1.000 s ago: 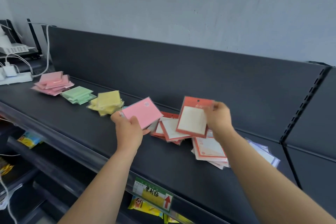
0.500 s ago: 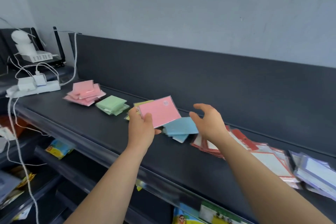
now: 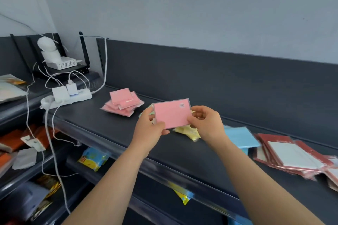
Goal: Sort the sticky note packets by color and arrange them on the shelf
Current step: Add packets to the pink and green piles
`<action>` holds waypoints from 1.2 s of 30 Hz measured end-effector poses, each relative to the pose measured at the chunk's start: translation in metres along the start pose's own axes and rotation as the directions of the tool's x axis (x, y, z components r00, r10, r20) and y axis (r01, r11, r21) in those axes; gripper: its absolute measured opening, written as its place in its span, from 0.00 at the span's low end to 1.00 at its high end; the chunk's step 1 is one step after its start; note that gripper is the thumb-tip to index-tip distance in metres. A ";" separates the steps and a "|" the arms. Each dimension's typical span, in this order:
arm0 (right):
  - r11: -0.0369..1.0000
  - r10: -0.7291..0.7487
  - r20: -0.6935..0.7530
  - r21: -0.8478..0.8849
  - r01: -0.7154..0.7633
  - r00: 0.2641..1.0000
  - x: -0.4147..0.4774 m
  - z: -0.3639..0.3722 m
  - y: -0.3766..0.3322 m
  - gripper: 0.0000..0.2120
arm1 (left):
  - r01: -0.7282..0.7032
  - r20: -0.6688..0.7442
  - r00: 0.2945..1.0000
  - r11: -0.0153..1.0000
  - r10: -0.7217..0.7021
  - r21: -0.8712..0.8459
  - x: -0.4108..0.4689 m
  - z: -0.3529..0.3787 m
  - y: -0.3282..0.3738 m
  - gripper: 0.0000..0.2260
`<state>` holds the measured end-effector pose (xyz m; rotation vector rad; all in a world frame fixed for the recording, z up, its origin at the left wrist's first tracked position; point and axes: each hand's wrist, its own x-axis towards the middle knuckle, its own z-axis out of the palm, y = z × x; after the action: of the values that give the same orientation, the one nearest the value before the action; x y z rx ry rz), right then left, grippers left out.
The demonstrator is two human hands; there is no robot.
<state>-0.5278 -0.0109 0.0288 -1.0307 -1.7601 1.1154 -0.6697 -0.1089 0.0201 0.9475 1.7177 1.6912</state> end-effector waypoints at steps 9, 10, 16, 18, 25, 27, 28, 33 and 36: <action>1.000 -0.024 0.081 -0.001 0.024 0.996 0.042 0.068 -0.012 0.12 | -0.062 -0.257 0.964 0.998 0.067 0.030 0.045 -0.055 -0.016 0.16; 1.000 -0.021 0.094 -0.002 0.021 0.995 0.047 0.077 -0.014 0.12 | -0.063 -0.273 0.959 0.997 0.076 0.054 0.050 -0.062 -0.018 0.15; 0.996 -0.036 0.151 -0.072 0.047 0.988 0.069 0.133 -0.028 0.08 | -0.077 -0.280 0.950 0.975 0.134 0.207 0.084 -0.105 -0.015 0.15; 0.993 -0.060 0.154 -0.096 0.075 0.986 0.077 0.150 -0.033 0.08 | -0.073 -0.271 0.952 0.964 0.144 0.255 0.100 -0.121 -0.013 0.14; 0.959 -0.077 0.115 -0.263 0.105 0.990 0.109 0.205 -0.042 0.08 | -0.108 -0.125 0.977 0.901 0.175 0.419 0.158 -0.163 -0.023 0.15; 0.941 -0.069 0.101 -0.325 0.098 0.993 0.116 0.217 -0.041 0.09 | -0.121 -0.089 0.979 0.878 0.182 0.464 0.172 -0.170 -0.028 0.15; 0.931 -0.056 0.096 -0.355 0.087 0.994 0.118 0.222 -0.040 0.08 | -0.123 -0.074 0.981 0.867 0.181 0.483 0.177 -0.173 -0.030 0.14; 0.869 -0.030 0.097 -0.489 0.074 0.995 0.122 0.234 -0.037 0.08 | -0.138 -0.008 0.985 0.811 0.174 0.568 0.197 -0.182 -0.046 0.11; 0.807 -0.070 0.080 -0.581 0.103 0.994 0.117 0.230 -0.040 0.06 | -0.165 0.007 0.976 0.717 0.218 0.677 0.197 -0.182 -0.048 0.13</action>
<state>-0.7876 0.0186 0.0203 -1.2641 -2.2416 0.5379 -0.9371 -0.0622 0.0028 1.4353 2.4307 1.2029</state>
